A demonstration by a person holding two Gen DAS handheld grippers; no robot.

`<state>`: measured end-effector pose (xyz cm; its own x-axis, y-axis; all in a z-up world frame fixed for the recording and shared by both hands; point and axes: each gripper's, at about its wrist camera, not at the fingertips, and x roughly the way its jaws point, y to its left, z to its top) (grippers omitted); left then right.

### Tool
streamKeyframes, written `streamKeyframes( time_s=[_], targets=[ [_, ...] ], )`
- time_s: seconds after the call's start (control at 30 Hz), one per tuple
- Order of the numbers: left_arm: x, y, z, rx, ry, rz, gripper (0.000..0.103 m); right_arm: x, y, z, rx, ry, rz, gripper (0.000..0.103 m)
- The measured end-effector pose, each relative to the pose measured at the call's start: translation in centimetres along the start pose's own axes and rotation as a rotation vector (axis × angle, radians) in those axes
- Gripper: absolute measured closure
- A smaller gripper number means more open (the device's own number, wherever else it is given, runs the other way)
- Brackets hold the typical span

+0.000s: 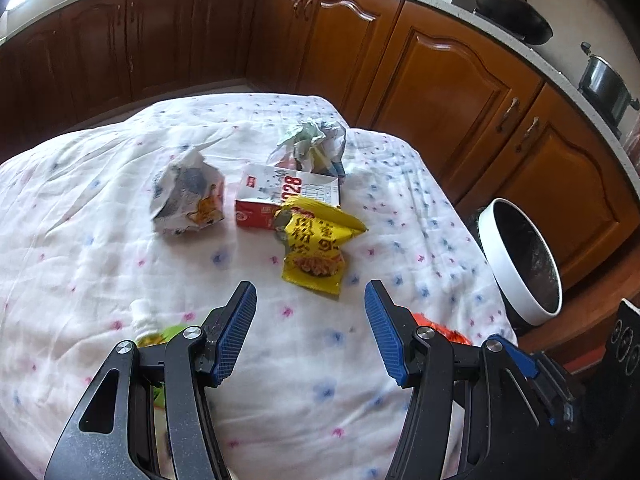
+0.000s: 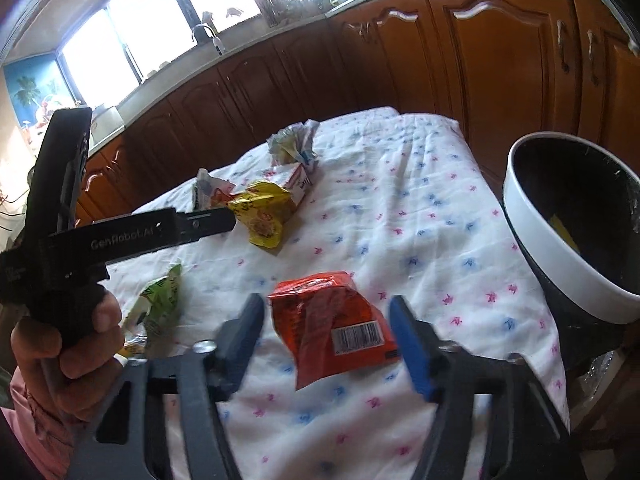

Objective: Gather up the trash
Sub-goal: 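Grasp the yellow snack bag with the left tool while the right tool grasps the orange packet, then carry the yellow bag and orange packet over the bin and open both tools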

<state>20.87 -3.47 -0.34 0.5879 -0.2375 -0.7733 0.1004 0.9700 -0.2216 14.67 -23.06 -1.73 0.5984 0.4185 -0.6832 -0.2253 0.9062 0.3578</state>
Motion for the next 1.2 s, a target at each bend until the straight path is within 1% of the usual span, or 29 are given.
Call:
streamKeyframes(
  time_s=[0.03, 0.07, 0.1, 0.13, 0.2, 0.37, 0.4, 0.43, 0.5, 0.6, 0.7, 0.93, 1.2],
  targets=[
    [0.4, -0.2, 0.2, 0.001, 0.005, 0.005, 0.046, 0.1, -0.2, 0.0, 0.003, 0.002, 0.008, 0.057],
    [0.9, -0.3, 0.4, 0.004, 0.007, 0.013, 0.046, 0.1, -0.3, 0.0, 0.004, 0.003, 0.008, 0.073],
    [1.2, -0.5, 0.5, 0.004, 0.008, 0.020, 0.046, 0.1, -0.4, 0.0, 0.004, 0.004, -0.005, 0.082],
    [1.6, -0.6, 0.7, 0.003, 0.012, 0.027, 0.046, 0.0, -0.6, 0.0, 0.007, 0.002, -0.011, 0.088],
    [2.4, -0.6, 0.9, 0.002, 0.019, 0.031, 0.046, -0.3, -1.0, 0.0, 0.022, -0.007, 0.002, 0.090],
    [3.7, -0.9, 1.6, 0.000, 0.014, 0.051, 0.047, -1.7, -2.0, 0.0, 0.057, -0.035, 0.028, 0.091],
    [3.7, -0.9, 1.7, 0.001, 0.010, 0.052, 0.055, -1.9, -2.2, 0.0, 0.061, -0.038, 0.030, 0.091],
    [3.9, -1.0, 1.8, 0.006, 0.011, 0.051, 0.068, -2.2, -2.3, 0.0, 0.066, -0.045, 0.030, 0.091],
    [4.1, -1.1, 1.9, 0.012, 0.014, 0.042, 0.071, -2.7, -2.6, -0.1, 0.076, -0.054, 0.033, 0.091],
    [3.7, -1.6, 1.7, 0.046, -0.012, 0.050, 0.075, -3.6, -3.1, -0.1, 0.092, -0.070, 0.034, 0.091],
    [2.6, -2.0, 1.3, 0.065, -0.030, 0.031, 0.076, -4.6, -3.8, -0.2, 0.106, -0.091, 0.030, 0.091],
    [-0.7, -3.6, 0.2, 0.084, -0.055, -0.050, 0.076, -7.4, -6.1, 0.1, 0.139, -0.151, -0.002, 0.091],
    [-2.3, -8.0, -0.5, 0.154, -0.046, -0.151, 0.076, -10.0, -9.4, 0.5, 0.180, -0.202, -0.059, 0.091]
  ],
)
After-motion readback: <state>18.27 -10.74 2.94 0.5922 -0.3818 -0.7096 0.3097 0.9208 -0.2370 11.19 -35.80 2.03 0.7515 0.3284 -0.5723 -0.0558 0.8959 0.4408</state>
